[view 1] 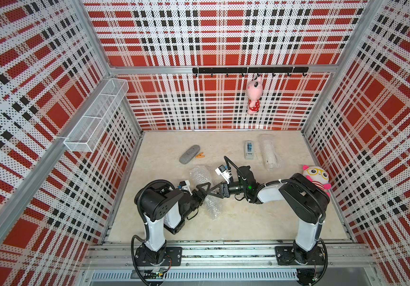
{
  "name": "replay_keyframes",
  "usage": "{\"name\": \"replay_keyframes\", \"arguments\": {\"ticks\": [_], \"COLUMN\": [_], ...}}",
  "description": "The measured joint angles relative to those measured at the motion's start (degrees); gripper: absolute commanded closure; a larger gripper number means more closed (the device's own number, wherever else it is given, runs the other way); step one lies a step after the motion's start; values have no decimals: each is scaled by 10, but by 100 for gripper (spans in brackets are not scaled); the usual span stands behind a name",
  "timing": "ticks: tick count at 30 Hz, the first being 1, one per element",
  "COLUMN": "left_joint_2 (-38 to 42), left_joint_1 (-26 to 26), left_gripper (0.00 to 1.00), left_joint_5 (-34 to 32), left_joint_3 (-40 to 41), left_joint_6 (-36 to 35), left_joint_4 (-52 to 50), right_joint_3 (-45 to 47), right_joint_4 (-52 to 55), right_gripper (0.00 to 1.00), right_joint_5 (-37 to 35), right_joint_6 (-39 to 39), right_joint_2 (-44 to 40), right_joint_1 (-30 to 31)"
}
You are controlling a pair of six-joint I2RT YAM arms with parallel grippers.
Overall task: Wrap vases in bubble wrap
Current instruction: Wrap the vase in bubble wrap.
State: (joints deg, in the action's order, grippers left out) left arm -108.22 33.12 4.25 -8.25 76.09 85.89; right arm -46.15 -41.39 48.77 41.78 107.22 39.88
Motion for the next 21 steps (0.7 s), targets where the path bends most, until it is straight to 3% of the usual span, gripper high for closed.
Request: {"name": "replay_keyframes", "arguments": {"ticks": [4,12,17,21], "left_joint_2": [14,16,19,24], "left_joint_1": [0,1,0,0], "left_gripper": [100,100,100,100], "left_joint_5": [11,20,23,24], "left_joint_3": [5,4,4,3], "left_joint_6": [-9,-20,-22,-24], "left_joint_4": [-18,-21,-25,-34], "right_joint_3": [-2,-7,12,33], "right_joint_4": [59,104,116,113], "right_gripper": [48,47,60,54], "right_joint_5": [-45,-96,-121,-128], "right_joint_6": [-33,-64,-72,-76], "right_joint_2": [-24,-57,-104,-112], "right_joint_1": [-2,-9,-30,-56]}}
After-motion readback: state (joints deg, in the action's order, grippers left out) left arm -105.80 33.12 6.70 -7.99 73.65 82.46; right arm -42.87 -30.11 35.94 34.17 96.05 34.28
